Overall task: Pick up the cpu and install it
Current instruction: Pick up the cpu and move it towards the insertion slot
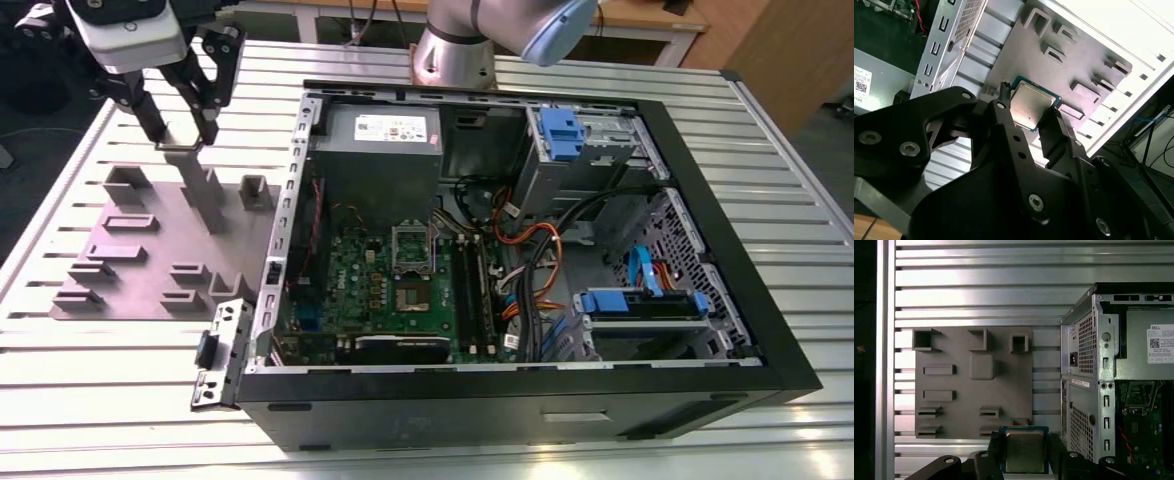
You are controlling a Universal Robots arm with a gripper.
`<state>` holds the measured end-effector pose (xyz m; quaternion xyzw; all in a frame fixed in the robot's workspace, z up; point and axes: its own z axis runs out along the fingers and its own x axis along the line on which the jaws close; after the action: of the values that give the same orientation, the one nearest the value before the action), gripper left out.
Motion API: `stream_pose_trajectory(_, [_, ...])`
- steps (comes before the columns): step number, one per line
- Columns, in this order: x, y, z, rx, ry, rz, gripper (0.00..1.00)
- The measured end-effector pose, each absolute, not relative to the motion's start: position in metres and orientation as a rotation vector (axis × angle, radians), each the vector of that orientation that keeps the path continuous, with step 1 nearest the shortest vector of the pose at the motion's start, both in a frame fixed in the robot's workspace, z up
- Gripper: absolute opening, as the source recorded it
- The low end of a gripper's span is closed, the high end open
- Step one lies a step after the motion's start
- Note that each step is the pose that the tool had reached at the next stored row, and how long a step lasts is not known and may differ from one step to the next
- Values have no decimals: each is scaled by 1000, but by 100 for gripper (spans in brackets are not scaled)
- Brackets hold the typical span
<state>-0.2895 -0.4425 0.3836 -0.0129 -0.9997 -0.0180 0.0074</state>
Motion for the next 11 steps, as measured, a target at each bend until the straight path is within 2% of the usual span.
stream_pose_trajectory(11, [-286, -443, 384, -40, -3126, -57, 47])
